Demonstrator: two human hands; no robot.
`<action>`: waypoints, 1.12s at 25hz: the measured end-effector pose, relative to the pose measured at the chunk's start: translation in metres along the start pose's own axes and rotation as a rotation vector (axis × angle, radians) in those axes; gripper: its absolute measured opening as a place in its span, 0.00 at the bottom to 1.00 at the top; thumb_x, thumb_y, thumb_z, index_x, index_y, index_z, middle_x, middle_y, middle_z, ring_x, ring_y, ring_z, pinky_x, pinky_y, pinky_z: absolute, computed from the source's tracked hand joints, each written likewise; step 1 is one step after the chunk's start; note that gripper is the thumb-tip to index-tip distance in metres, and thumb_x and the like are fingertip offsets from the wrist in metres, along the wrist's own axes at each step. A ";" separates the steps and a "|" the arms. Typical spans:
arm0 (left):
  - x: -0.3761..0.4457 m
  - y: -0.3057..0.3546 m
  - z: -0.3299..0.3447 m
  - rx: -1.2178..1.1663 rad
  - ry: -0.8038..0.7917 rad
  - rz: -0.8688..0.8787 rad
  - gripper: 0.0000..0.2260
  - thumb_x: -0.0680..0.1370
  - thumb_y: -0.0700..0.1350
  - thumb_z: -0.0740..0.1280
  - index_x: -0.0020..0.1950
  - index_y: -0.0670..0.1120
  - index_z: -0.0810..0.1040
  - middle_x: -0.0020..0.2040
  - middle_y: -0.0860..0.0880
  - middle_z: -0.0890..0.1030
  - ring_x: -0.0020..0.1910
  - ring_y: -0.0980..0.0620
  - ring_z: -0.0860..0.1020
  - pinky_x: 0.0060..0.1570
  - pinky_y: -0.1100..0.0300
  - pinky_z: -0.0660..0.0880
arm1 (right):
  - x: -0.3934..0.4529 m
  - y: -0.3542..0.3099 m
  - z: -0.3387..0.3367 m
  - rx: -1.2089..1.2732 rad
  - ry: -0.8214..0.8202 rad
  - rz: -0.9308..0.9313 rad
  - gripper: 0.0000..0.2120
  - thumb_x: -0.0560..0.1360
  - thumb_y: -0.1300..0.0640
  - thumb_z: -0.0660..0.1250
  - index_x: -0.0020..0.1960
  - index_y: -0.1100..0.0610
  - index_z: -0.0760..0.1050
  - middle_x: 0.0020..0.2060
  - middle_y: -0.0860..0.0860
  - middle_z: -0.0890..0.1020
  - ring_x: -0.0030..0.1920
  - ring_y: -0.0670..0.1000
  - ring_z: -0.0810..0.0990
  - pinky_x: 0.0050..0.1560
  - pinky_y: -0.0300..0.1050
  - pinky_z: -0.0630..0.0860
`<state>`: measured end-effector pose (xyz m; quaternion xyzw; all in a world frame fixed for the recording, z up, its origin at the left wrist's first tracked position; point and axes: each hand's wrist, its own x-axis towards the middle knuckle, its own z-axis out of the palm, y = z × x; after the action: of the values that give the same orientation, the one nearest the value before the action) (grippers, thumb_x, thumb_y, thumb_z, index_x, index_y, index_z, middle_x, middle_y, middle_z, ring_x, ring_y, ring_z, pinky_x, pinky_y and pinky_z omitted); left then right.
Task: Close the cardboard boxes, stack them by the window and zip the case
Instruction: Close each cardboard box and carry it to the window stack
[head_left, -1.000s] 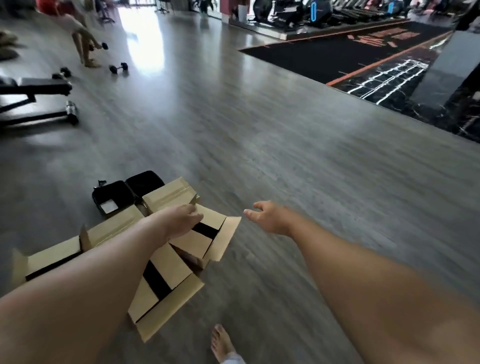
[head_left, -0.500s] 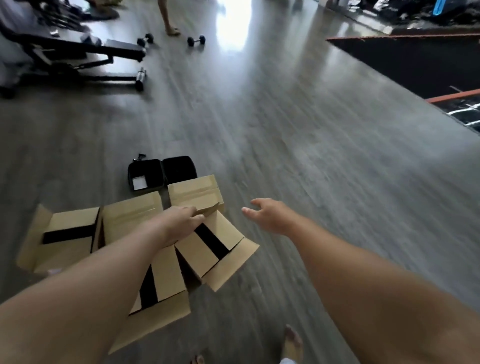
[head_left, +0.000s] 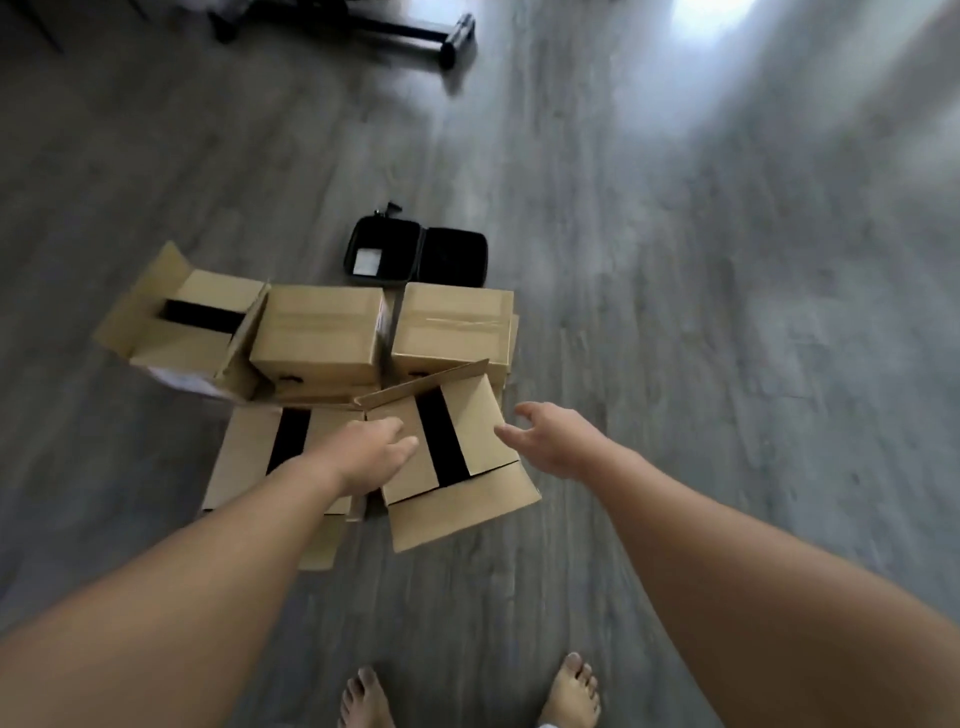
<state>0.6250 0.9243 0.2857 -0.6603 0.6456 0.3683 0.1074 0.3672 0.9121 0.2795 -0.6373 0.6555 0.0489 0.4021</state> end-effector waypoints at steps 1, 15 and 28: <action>0.016 -0.006 0.017 -0.004 0.004 -0.016 0.24 0.82 0.60 0.54 0.74 0.49 0.68 0.73 0.44 0.71 0.72 0.44 0.68 0.68 0.49 0.67 | 0.018 0.013 0.012 -0.018 -0.005 -0.007 0.36 0.79 0.33 0.58 0.79 0.53 0.61 0.74 0.53 0.71 0.71 0.57 0.72 0.64 0.49 0.70; 0.271 -0.163 0.236 -0.103 0.181 -0.213 0.31 0.77 0.63 0.64 0.74 0.49 0.64 0.68 0.40 0.74 0.63 0.40 0.75 0.60 0.50 0.74 | 0.287 0.151 0.218 -0.121 0.103 -0.003 0.32 0.78 0.38 0.62 0.77 0.50 0.61 0.71 0.61 0.65 0.65 0.64 0.72 0.65 0.59 0.72; 0.311 -0.172 0.262 -0.272 0.479 -0.052 0.23 0.73 0.56 0.73 0.65 0.51 0.73 0.57 0.48 0.81 0.55 0.46 0.79 0.58 0.53 0.77 | 0.337 0.164 0.253 0.023 0.334 -0.051 0.29 0.73 0.41 0.64 0.71 0.47 0.63 0.61 0.59 0.70 0.60 0.65 0.74 0.62 0.60 0.74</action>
<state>0.6614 0.8702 -0.1507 -0.7532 0.5801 0.2820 -0.1287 0.3865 0.8199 -0.1623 -0.6485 0.6972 -0.0756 0.2961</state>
